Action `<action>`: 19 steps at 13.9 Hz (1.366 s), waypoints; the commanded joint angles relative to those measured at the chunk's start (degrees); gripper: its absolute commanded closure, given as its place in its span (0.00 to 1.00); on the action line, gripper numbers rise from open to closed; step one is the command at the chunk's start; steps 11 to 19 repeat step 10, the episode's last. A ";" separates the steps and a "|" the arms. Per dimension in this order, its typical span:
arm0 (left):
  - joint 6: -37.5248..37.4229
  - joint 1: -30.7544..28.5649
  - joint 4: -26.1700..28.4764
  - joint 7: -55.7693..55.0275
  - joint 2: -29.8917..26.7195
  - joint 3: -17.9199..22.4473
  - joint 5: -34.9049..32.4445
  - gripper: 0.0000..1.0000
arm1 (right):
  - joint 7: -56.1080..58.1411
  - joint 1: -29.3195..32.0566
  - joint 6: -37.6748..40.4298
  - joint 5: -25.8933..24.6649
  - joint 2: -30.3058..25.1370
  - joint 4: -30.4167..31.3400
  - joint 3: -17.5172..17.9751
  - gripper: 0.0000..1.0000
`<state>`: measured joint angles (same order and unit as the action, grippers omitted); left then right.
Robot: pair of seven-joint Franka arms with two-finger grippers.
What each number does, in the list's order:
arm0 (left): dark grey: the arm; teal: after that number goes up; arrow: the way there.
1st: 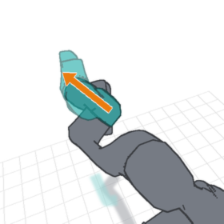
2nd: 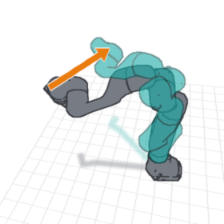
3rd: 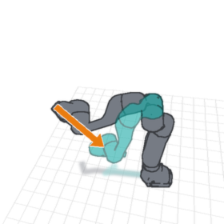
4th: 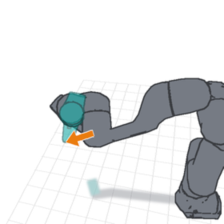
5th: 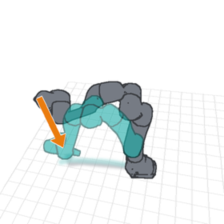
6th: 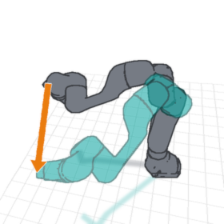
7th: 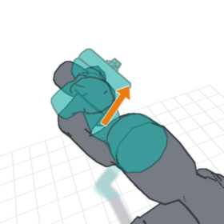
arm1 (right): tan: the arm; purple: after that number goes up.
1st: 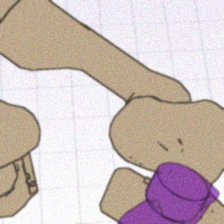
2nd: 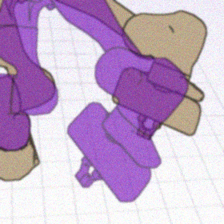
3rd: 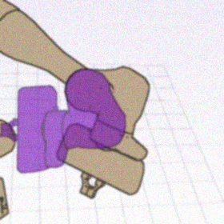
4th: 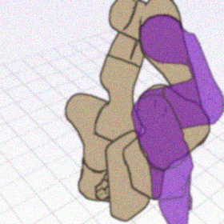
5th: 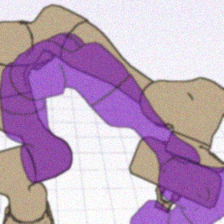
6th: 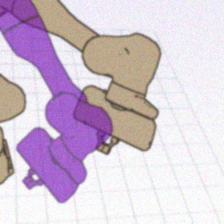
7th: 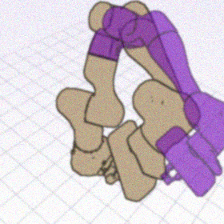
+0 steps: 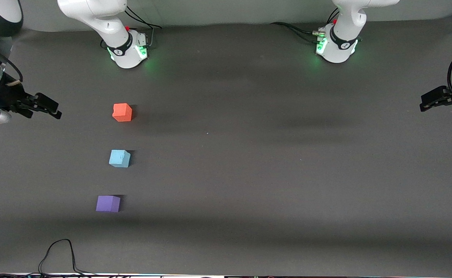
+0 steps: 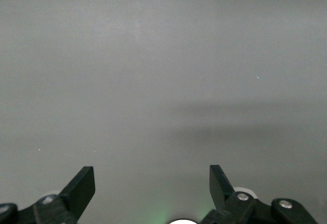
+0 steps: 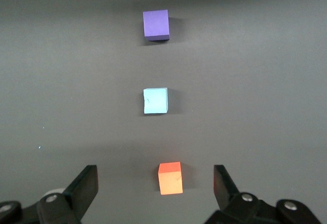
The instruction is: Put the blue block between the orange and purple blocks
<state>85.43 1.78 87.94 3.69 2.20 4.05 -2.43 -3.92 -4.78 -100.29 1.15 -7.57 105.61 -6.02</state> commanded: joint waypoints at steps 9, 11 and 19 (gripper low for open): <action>0.35 -0.11 -0.41 0.88 -0.18 -0.09 0.76 0.00 | 1.10 0.12 1.06 -0.54 1.50 -0.94 1.27 0.00; 0.44 -0.11 -0.41 0.88 -0.09 -0.09 0.76 0.00 | 1.10 0.03 1.06 -0.54 1.59 -1.02 1.27 0.00; 0.44 -0.11 -0.41 0.88 -0.09 -0.09 0.76 0.00 | 1.10 0.03 1.06 -0.54 1.59 -1.02 1.27 0.00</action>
